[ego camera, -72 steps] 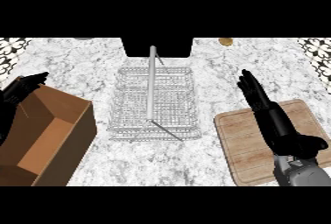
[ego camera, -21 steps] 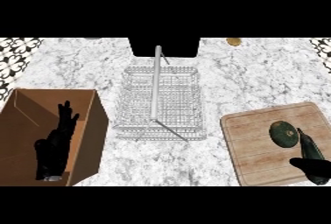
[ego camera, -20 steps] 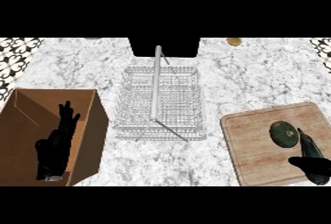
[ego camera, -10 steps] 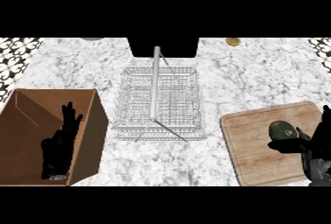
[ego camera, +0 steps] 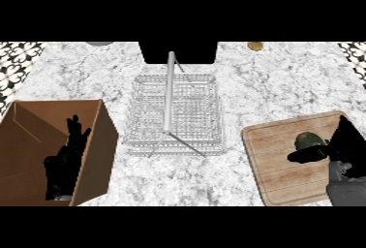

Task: Pick the squash from the cutting board and place it in the tiered basket

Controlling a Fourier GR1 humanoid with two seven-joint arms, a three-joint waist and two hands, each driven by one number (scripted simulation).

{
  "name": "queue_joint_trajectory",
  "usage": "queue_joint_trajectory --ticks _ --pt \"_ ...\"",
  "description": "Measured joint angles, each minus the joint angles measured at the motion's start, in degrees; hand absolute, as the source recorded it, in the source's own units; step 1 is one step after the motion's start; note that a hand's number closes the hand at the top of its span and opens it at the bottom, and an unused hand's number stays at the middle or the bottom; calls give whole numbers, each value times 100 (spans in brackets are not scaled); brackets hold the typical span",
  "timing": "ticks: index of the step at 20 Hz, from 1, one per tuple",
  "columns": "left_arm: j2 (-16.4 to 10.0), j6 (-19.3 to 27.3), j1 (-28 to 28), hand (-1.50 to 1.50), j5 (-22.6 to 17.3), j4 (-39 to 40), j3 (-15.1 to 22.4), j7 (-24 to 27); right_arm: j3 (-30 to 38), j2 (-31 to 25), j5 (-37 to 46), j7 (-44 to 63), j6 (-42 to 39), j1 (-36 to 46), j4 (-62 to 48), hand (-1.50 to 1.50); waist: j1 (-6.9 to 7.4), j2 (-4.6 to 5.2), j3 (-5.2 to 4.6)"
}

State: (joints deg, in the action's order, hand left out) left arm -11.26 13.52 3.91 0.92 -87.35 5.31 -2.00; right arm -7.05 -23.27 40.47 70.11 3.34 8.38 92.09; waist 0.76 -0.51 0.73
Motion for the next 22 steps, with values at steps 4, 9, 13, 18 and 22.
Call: queue_joint_trajectory --ticks 4,9,13,18,22 --pt "52 30 -18 0 95 20 11 -43 175 126 -48 -76 -204 210 -296 -150 -19 -3 8" --pt "90 -9 -8 0 75 57 -57 -18 344 296 -2 -150 -387 325 -559 -150 -44 -10 6" --pt "147 7 10 0 127 82 -76 44 499 440 3 -187 -533 353 -694 -150 -63 -17 11" --pt "171 -41 12 0 131 67 -104 -30 733 620 5 -321 -608 284 -841 -150 -77 -15 3" --pt "196 -88 44 0 141 78 -111 22 884 786 71 -411 -627 337 -1085 -150 -62 -10 4"
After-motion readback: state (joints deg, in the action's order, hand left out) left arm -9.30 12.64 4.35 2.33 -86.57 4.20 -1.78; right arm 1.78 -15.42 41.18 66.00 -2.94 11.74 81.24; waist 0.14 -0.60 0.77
